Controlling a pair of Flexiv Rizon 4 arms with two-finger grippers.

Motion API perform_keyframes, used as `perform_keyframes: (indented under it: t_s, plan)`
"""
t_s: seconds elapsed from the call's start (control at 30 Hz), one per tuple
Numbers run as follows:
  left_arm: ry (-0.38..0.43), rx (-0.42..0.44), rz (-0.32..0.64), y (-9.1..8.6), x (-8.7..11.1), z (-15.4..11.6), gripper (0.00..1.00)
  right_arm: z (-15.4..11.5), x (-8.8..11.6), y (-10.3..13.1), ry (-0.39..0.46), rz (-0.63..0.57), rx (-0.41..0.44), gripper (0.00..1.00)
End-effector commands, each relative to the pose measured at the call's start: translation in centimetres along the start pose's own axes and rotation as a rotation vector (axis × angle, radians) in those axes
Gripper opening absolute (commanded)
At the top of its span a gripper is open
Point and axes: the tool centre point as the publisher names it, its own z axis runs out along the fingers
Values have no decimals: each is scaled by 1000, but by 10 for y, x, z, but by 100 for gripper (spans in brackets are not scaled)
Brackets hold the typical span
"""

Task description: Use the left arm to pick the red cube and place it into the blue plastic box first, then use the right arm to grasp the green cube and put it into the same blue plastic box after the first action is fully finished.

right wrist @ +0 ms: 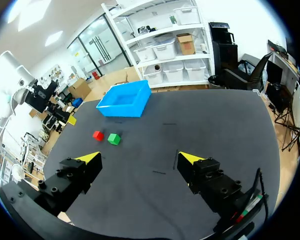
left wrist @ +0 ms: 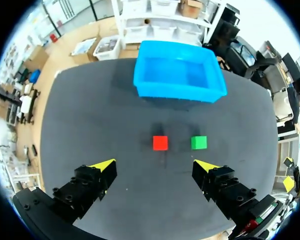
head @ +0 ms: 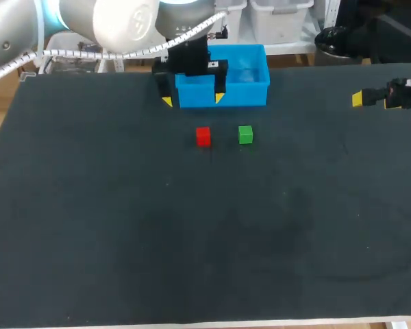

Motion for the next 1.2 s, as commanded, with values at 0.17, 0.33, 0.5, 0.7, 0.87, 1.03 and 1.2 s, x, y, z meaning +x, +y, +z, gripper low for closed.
perform_keyframes:
  t_s: [0.17,0.33,0.5,0.7,0.87,1.03,1.2]
  plan:
    - [17,-2,2,-2,-4,0,100,0,0,0,0,0,1,100]
    - [17,-2,2,-2,-4,0,100,0,0,0,0,0,1,100]
    - [17,-2,2,-2,-4,0,100,0,0,0,0,0,1,100]
    - [73,17,27,-18,5,19,100,0,0,0,0,0,1,100]
    - [114,17,33,-23,12,37,100,0,0,0,0,0,1,100]
    - [128,-1,29,-22,15,51,100,0,0,0,0,0,1,100]
    - [123,-16,12,-17,14,62,100,0,0,0,0,0,1,100]
